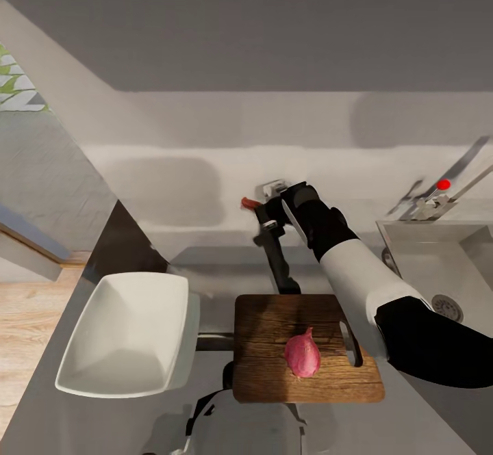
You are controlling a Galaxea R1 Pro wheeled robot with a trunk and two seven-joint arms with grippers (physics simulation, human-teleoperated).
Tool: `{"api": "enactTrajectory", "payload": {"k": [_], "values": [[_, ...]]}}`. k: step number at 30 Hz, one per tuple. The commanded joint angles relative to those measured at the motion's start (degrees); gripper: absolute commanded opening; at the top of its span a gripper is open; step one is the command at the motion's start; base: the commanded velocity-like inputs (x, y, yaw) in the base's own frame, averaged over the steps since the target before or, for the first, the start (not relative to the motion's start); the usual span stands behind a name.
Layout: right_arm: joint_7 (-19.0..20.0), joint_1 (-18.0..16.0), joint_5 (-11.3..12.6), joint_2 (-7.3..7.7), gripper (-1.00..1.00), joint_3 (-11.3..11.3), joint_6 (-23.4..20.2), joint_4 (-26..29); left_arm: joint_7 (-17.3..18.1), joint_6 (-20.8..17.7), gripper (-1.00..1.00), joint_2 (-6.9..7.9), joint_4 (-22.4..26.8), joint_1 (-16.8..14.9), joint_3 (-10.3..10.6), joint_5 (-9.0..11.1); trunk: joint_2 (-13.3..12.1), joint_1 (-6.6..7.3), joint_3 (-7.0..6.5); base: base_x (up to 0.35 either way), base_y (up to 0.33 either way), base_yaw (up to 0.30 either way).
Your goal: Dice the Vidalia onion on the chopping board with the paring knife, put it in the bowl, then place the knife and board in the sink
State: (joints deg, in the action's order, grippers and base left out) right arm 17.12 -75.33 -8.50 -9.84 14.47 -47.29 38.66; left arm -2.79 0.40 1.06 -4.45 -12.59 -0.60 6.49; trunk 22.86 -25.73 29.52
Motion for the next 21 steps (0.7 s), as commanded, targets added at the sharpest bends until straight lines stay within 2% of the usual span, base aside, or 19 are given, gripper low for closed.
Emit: {"api": "enactTrajectory", "payload": {"k": [1,21], "values": [[0.5,0.0,0.3,0.0,-1.0,0.0,-0.3,-0.7,0.0,0.0,1.0,0.0,-0.1,-0.1,0.0,0.5,0.1,-0.05,0.08,0.0,0.0,0.0],[0.2,-0.1,0.0,-0.15,-1.0,0.1,-0.5,0.4,0.1,0.1,1.0,-0.03,-0.1,-0.1,0.0,0.5,0.1,-0.05,0.08,0.0,0.0,0.0]]}}
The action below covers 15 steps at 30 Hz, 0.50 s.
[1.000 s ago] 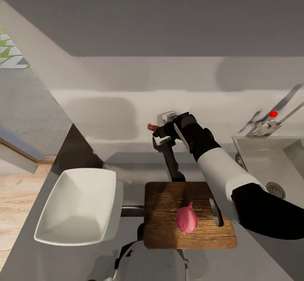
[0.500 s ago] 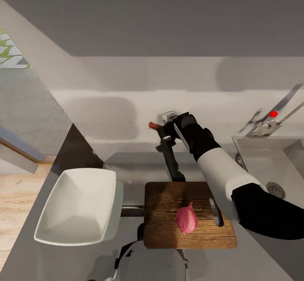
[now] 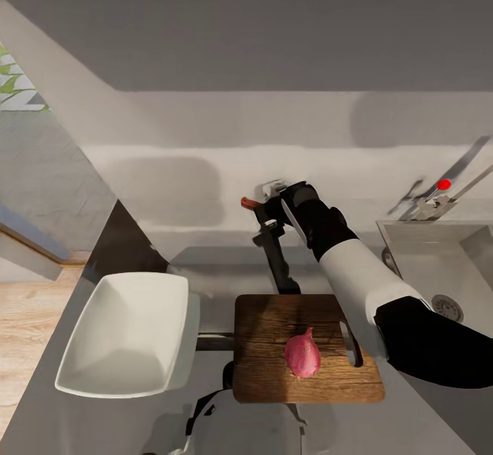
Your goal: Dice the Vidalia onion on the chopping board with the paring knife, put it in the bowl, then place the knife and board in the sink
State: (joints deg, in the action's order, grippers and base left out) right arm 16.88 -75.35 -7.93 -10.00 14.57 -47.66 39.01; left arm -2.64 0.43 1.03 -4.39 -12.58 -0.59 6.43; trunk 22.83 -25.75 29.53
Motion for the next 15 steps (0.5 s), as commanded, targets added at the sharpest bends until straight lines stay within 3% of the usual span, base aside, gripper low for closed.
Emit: {"api": "enactTrajectory", "payload": {"k": [1,7,15], "values": [[0.4,-0.1,-0.6,0.0,-1.0,0.0,-0.2,0.3,0.0,0.1,1.0,-0.02,-0.1,-0.1,0.0,0.5,0.1,-0.03,0.07,0.0,0.0,0.0],[0.2,-0.1,-0.6,0.0,-1.0,-0.1,-1.2,4.0,0.2,0.1,1.0,-0.37,-0.1,0.0,0.0,0.5,0.1,-0.03,0.07,0.0,0.0,0.0],[0.2,-0.1,-0.6,0.0,-1.0,-0.1,-7.3,10.4,0.3,0.2,1.0,-0.58,0.0,0.0,0.0,0.5,0.1,-0.03,0.07,0.0,0.0,0.0]]}}
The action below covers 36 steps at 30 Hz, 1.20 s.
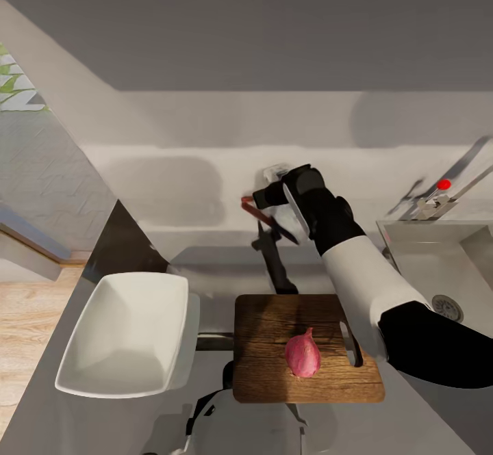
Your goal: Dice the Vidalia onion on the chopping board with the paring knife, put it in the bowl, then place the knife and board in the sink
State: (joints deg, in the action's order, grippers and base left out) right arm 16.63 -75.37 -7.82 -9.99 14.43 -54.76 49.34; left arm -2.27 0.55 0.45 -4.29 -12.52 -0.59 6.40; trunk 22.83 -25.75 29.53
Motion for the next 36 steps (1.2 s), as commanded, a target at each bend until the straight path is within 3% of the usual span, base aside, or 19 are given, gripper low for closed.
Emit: {"api": "enactTrajectory", "payload": {"k": [1,10,22,28,31,36], "values": [[0.4,0.0,-0.7,0.0,-1.0,0.0,-0.5,0.4,0.0,0.1,1.0,-0.01,-0.1,-0.1,0.0,0.5,0.1,-0.03,0.07,0.0,0.0,0.0],[0.4,0.0,-0.7,0.0,-1.0,0.1,-0.8,0.7,0.0,0.1,1.0,-0.01,-0.1,-0.1,0.0,0.5,0.1,-0.03,0.07,-0.061,0.0,0.0],[0.4,0.0,-0.7,0.0,-1.0,-0.1,-0.7,0.8,0.0,0.1,1.0,-0.01,-0.2,-0.1,0.0,0.5,0.1,-0.03,0.07,-0.313,0.0,0.0],[0.5,0.0,-0.8,0.0,-1.0,-0.6,-0.7,3.6,0.0,0.1,1.0,-0.01,-0.2,-0.1,0.0,0.5,0.1,-0.03,0.07,-0.339,0.0,0.0],[0.5,0.0,-0.8,0.45,-1.0,-0.7,-0.7,5.2,0.0,0.1,1.0,-0.01,-0.2,-0.1,0.0,0.5,0.1,-0.03,0.07,-0.339,0.0,0.0],[0.5,0.0,-0.8,2.65,-1.0,-2.0,-0.8,9.8,0.0,0.1,1.0,-0.01,-0.2,-0.1,0.0,0.5,0.1,-0.03,0.07,-0.205,0.0,0.0]]}}
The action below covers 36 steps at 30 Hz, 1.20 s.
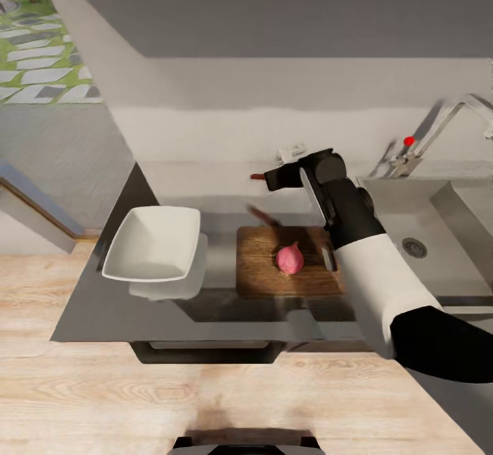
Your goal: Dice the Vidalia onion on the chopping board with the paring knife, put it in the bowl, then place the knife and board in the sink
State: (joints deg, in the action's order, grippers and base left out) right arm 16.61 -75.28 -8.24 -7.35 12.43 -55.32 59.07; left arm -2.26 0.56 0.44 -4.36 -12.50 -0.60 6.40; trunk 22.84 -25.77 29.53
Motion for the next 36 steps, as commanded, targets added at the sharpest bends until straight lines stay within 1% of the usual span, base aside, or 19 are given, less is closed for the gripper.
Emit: {"api": "enactTrajectory", "payload": {"k": [1,2,3,5,8,9,10,11,12,14,16,17,21,22,24,25,27,32,36], "values": [[0.5,0.0,-0.4,0.31,-1.0,-0.9,-0.2,0.3,0.0,0.1,1.0,0.0,-0.1,-0.1,0.0,0.5,0.1,-0.02,0.07,-0.051,0.0,0.0],[0.5,0.0,-0.4,0.6,-1.0,-2.4,-0.2,0.6,0.0,0.1,1.0,0.0,-0.1,-0.1,0.0,0.5,0.1,-0.02,0.07,-0.026,0.0,0.0],[0.5,0.0,-0.4,0.85,-1.0,-3.2,-0.2,0.7,0.0,0.1,1.0,0.0,-0.1,-0.1,0.0,0.5,0.1,-0.02,0.07,-0.017,0.0,0.0],[0.4,0.0,-0.4,1.56,-1.0,-4.1,-0.2,0.8,0.0,0.1,1.0,0.0,-0.1,-0.1,0.0,0.5,0.1,-0.02,0.07,-0.011,0.0,0.0],[0.4,0.0,-0.4,4.06,-1.0,-4.7,-0.2,0.9,0.0,0.1,1.0,0.0,-0.1,-0.1,0.0,0.5,0.1,-0.02,0.07,-0.004,0.0,0.0],[0.4,0.0,-0.4,4.49,-1.0,-4.8,-0.2,0.9,0.0,0.1,1.0,0.0,-0.1,-0.1,0.0,0.5,0.1,-0.02,0.07,-0.002,0.0,0.0],[0.4,-0.1,-0.4,5.32,-1.0,-4.8,-0.2,0.9,0.0,0.1,1.0,0.0,-0.1,-0.1,0.0,0.5,0.1,-0.02,0.07,-0.001,0.0,0.0],[0.4,-0.1,-0.4,6.87,-1.0,-4.9,-0.1,0.9,0.0,0.1,1.0,0.0,-0.1,-0.1,0.0,0.5,0.1,-0.02,0.07,0.0,0.0,0.0],[0.4,-0.1,-0.4,7.95,-1.0,-4.9,-0.1,0.8,0.0,0.1,1.0,0.0,-0.1,-0.1,0.0,0.5,0.1,-0.02,0.07,0.0,0.0,0.0],[0.4,0.0,-0.5,9.62,-1.0,-5.2,0.0,0.8,0.0,0.1,1.0,0.0,-0.1,-0.1,0.0,0.5,0.1,-0.02,0.07,0.0,0.0,0.0],[0.3,0.0,-0.5,11.59,-1.0,-6.4,0.2,0.7,0.0,0.1,1.0,0.0,-0.1,-0.1,0.0,0.5,0.1,-0.02,0.07,0.0,0.0,0.0],[0.3,0.0,-0.5,11.9,-1.0,-6.8,0.3,0.6,0.0,0.1,1.0,0.0,-0.1,-0.1,0.0,0.5,0.1,-0.02,0.07,0.0,0.0,0.0],[0.1,0.0,-0.5,13.19,-1.0,-9.5,0.5,0.2,0.0,0.2,1.0,0.0,-0.1,-0.1,0.0,0.5,0.1,-0.02,0.07,0.0,0.0,0.0],[-0.2,0.0,-0.5,13.78,-1.0,-10.1,0.6,0.1,0.0,0.3,1.0,-0.05,-0.1,-0.1,0.0,0.5,0.1,-0.02,0.07,0.0,0.0,0.0],[-1.1,0.0,-0.5,14.51,-1.0,-10.5,1.0,-0.4,0.0,0.4,1.0,-0.19,-0.1,-0.1,0.0,0.5,0.1,-0.02,0.07,0.0,0.0,0.0],[-1.5,0.0,-0.5,14.65,-1.0,-10.5,1.6,-0.8,0.0,0.4,1.0,-0.22,-0.1,-0.1,0.0,0.5,0.1,-0.02,0.07,0.0,0.0,0.0],[-3.3,0.0,-0.5,14.82,-1.0,-10.5,4.5,-2.2,0.0,0.4,1.0,-0.25,-0.1,-0.1,0.0,0.5,0.1,-0.02,0.07,0.0,0.0,0.0],[-9.4,0.0,-0.4,14.74,-1.0,-10.5,8.9,-5.7,0.1,0.5,1.0,-0.27,-0.1,-0.1,0.0,0.5,0.1,-0.02,0.07,-0.048,0.0,0.0],[-10.9,-0.1,-0.4,14.62,-1.0,-10.6,11.0,-7.2,0.1,0.5,1.0,-0.27,-0.1,-0.1,0.0,0.5,0.1,-0.02,0.07,-0.176,0.0,0.0]]}}
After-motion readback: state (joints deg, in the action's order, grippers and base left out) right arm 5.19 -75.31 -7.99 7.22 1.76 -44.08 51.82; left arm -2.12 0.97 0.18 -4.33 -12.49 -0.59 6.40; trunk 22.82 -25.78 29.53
